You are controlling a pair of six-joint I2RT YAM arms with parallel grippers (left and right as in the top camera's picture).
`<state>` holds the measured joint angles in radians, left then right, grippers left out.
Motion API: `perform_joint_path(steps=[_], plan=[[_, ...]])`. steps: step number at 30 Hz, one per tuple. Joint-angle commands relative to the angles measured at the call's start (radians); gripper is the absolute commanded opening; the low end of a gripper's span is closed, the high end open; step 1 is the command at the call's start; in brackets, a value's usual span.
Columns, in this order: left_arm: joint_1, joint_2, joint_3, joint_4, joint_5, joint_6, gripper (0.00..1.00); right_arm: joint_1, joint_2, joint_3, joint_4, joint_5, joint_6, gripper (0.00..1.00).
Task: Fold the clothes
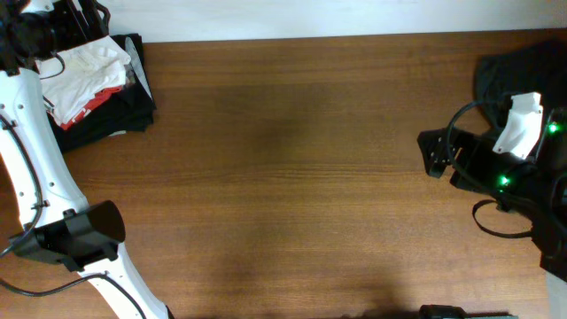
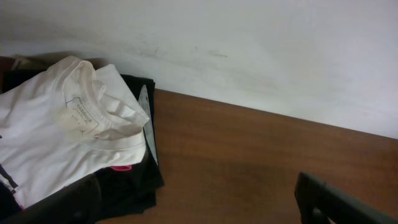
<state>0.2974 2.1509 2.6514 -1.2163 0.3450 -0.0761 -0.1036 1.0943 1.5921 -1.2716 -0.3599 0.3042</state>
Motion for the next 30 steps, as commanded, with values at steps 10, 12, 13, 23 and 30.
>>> perform_joint_path(steps=[10, 12, 13, 23, 30], plan=[[-0.002, 0.001, -0.001, -0.001, 0.014, -0.002, 0.99, 0.006, -0.302, -0.293, 0.245, 0.118, -0.091, 0.99], [-0.002, 0.001, -0.001, -0.001, 0.014, -0.002, 0.99, 0.006, -0.471, -0.501, 0.400, 0.118, -0.091, 0.99], [-0.002, 0.001, -0.001, -0.001, 0.014, -0.003, 0.99, 0.006, -0.540, -0.594, 0.460, 0.117, -0.090, 0.99], [-0.002, 0.001, -0.001, -0.001, 0.014, -0.002, 0.99, 0.099, -0.999, -1.328, 1.118, 0.118, -0.087, 0.99], [-0.002, 0.001, -0.001, -0.001, 0.014, -0.003, 0.99, 0.099, -1.091, -1.552, 1.428, 0.146, -0.085, 0.99]])
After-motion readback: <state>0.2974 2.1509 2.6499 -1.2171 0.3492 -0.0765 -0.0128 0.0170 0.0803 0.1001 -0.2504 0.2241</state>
